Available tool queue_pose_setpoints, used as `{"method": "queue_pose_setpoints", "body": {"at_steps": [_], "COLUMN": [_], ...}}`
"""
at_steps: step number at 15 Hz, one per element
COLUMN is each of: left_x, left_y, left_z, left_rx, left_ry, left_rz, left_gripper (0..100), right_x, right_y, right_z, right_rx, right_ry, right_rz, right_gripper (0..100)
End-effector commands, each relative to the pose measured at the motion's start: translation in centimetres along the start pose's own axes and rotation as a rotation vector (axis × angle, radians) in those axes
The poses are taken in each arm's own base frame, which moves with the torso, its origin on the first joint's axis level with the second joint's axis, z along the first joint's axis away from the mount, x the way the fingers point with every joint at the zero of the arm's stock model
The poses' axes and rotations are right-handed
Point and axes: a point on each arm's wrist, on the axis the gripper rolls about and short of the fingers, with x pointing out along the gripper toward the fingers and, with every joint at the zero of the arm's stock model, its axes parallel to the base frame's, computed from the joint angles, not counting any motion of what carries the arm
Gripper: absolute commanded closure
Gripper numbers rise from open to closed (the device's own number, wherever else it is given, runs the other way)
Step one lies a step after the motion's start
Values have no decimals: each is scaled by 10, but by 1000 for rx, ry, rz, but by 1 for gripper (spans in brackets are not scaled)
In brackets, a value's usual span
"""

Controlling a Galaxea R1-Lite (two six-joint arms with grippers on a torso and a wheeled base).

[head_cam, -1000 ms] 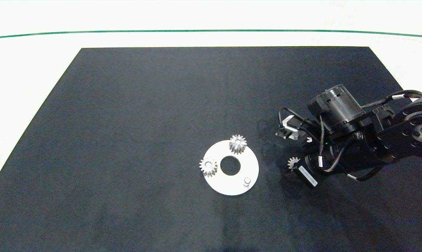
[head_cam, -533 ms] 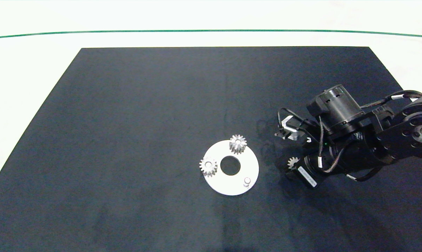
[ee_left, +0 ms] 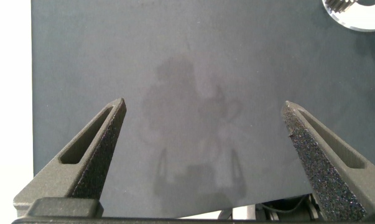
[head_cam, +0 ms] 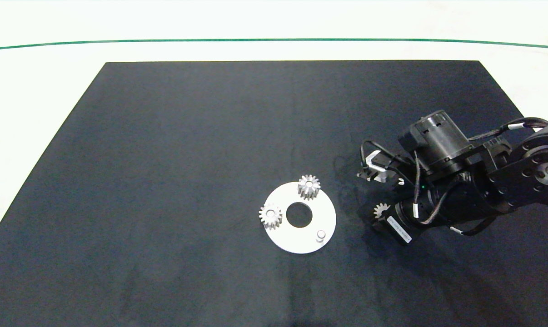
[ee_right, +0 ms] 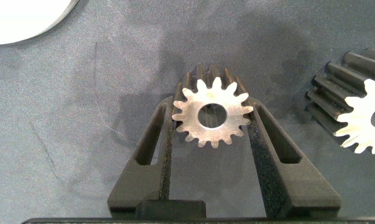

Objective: Remove an incorrectly installed larger gear and replace it with the correct smaller gear

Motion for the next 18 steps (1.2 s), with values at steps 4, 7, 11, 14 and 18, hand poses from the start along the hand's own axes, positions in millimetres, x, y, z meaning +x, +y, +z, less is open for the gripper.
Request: {"method": "queue_pose_setpoints", "body": {"at_steps": [4,7,11,14,18], "left_x": [1,1,1,1,1], "left_y": [0,0,0,-1,-1], "left_z": [-2,-2,-2,-5,-8], "left_rx": [1,3,1,1,2], "left_ry": [8,8,10,11,11], "left_rz": [0,0,-1,-1,-1], "left_gripper": [0,0,0,0,0], "right_x": [1,-3,-23,-38,-47], "right_y": [1,1,10,19,47], "right_z": [-2,-1,3,9,14], "right_rx": [-5,-5,-32,-63,-143], "right_ry": [10,-8,-79,-136,-167], "right_rz": [5,23,54,70,119], "right_gripper": [78,81,81,81,81]}}
